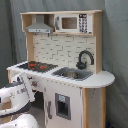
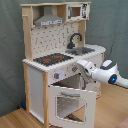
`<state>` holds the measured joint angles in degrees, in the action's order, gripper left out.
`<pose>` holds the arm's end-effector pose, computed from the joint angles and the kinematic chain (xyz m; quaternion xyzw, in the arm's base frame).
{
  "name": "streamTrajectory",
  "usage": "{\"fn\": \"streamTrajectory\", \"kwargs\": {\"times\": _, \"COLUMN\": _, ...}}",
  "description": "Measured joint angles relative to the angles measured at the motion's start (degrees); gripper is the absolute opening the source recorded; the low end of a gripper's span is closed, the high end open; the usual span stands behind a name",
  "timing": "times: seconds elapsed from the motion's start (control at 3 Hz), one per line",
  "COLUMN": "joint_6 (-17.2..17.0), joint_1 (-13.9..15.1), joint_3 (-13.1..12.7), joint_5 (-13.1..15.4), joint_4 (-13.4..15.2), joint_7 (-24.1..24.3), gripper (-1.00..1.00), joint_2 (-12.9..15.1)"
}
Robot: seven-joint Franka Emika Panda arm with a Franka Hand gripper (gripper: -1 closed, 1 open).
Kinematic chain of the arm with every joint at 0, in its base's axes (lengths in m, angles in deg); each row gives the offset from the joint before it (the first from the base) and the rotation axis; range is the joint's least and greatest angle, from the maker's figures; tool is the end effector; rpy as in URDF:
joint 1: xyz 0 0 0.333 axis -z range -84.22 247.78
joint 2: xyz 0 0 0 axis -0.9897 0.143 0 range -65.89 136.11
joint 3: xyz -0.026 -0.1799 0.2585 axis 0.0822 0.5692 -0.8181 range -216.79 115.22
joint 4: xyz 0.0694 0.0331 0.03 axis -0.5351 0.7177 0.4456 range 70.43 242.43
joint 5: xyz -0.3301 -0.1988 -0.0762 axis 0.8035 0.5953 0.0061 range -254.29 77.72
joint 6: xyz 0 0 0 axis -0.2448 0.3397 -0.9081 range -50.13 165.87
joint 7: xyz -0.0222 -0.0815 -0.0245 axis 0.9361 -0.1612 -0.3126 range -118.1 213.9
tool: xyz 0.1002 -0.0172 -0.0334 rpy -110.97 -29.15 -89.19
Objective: Play with the kitchen
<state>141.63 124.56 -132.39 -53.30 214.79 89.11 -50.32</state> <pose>0.3239 0.3527 0.3420 0.5918 0.4311 0.5378 0.4180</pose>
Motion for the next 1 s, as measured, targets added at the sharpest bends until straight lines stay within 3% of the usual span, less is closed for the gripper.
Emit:
{"fn": "streamTrajectory", "kwargs": {"times": 0.33, "joint_6": 3.8, "joint_1": 3.6, "joint_3": -0.4, "joint_5": 0.0, "joint_4": -2.3, "joint_7": -1.1, "gripper": 1.00, "joint_2": 0.0}}
{"fn": "streamTrajectory", "kwargs": {"times": 0.67, "joint_6": 4.2, "joint_1": 4.8, "joint_3": -0.6, "joint_5": -0.1, "joint_4": -3.3, "joint_7": -6.6, "gripper": 1.00, "joint_2": 0.0}}
{"fn": "streamTrajectory", "kwargs": {"times": 1.0, "joint_6": 4.2, "joint_1": 5.2, "joint_3": -0.5, "joint_5": -0.1, "joint_4": -3.4, "joint_7": -7.2, "gripper": 1.00, "joint_2": -0.1}}
